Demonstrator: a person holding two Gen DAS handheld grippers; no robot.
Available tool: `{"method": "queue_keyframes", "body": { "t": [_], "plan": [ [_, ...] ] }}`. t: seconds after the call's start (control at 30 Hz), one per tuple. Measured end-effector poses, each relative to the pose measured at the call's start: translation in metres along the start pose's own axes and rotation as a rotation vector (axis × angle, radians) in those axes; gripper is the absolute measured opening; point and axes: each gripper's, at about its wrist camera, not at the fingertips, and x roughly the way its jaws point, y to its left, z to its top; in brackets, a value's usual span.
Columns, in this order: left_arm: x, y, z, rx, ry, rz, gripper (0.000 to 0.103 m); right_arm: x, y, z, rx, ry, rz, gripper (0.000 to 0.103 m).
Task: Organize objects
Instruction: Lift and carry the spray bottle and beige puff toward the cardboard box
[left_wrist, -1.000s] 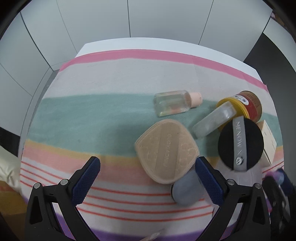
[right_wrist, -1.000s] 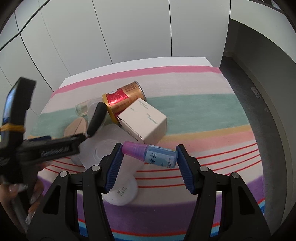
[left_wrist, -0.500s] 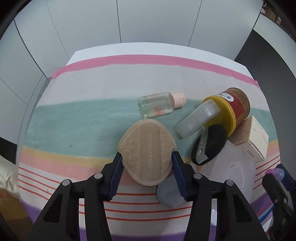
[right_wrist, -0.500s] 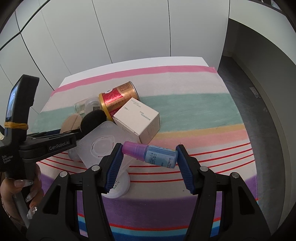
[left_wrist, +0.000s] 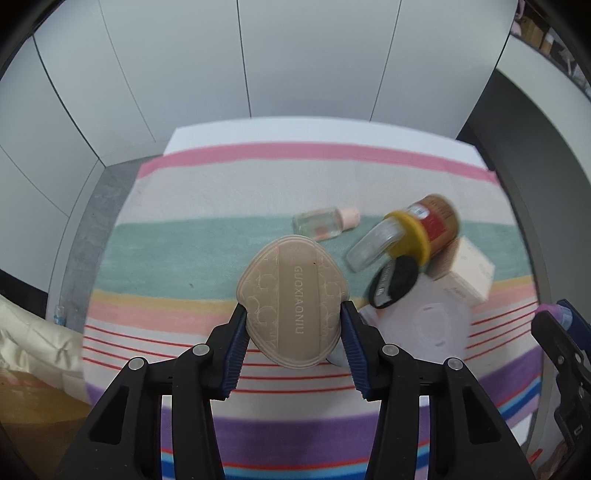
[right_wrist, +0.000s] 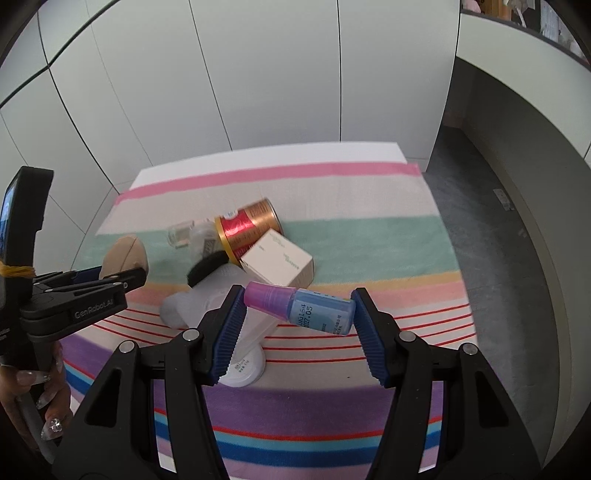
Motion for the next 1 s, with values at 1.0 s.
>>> {"method": "queue_keyframes", "body": {
  "t": [1.0],
  "plan": [
    [-0.259, 0.010, 0.040, 0.019, -0.259, -0.002, 0.049, -0.208, 0.060, 0.109, -0.165, -0.248, 0.018, 0.061]
  ]
}}
